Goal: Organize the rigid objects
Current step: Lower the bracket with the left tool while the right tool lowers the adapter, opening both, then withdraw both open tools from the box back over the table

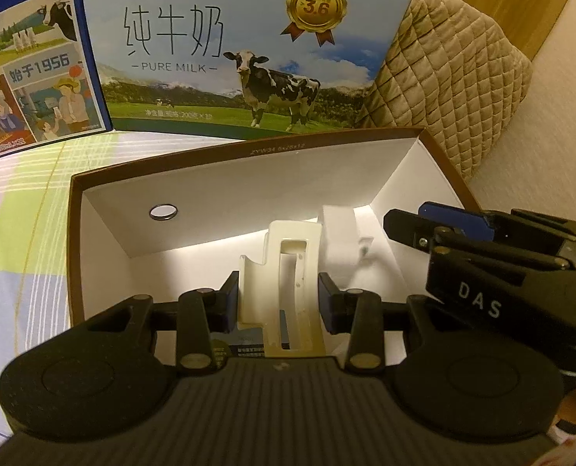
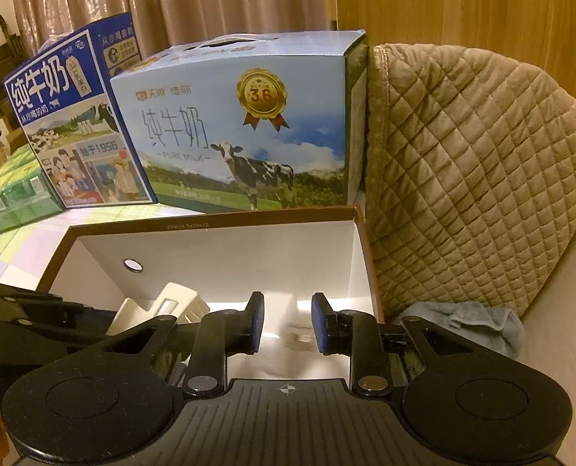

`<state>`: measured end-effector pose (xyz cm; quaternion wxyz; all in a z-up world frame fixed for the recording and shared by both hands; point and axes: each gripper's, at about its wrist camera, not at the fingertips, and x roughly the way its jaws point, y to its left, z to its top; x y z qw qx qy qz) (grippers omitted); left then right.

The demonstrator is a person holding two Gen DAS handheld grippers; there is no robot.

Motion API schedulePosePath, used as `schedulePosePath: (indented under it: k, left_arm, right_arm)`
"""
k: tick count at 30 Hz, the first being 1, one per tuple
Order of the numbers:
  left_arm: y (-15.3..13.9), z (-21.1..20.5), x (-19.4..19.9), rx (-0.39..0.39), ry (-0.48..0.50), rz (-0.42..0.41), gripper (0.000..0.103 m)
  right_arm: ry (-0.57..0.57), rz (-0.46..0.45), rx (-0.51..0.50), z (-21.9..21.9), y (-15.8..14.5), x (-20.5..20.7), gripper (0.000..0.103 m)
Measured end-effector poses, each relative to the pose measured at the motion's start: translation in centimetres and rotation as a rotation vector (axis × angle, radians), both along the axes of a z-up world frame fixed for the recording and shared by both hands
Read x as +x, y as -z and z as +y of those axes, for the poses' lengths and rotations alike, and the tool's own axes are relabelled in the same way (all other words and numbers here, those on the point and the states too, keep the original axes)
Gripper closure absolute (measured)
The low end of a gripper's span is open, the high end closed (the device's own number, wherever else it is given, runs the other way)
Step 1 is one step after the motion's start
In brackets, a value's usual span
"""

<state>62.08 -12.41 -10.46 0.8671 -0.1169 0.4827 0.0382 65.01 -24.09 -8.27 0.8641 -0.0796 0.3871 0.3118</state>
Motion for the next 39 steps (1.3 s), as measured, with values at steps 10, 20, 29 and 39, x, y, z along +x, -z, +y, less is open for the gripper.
schedulePosePath:
  k: [10, 20, 29, 39]
  left_arm:
    - [-0.3, -0.4, 0.4, 0.021, 0.023, -0.041, 0.049]
    - [-1.1, 0.4, -0.7, 0.032, 0.035, -0.048, 0.049]
    - [-2.4, 0.3, -2.3, 0.031, 0.057, -0.059, 0.049]
    - [-4.6, -0.1, -4.9, 0.062, 0.080, -0.085, 0.042]
  right_arm:
    - [0.025, 0.013, -0.003, -1.2, -0.2, -0.4, 0.079]
    - [0.010, 0.030, 0.028, -2.4, -0.9, -1.8, 0.062]
    - [0.017, 0.021, 0.030, -2.9, -1.5, -3.3, 0.050]
    - [0.027, 0.014, 0.060, -3.8, -2.8, -5.6, 0.041]
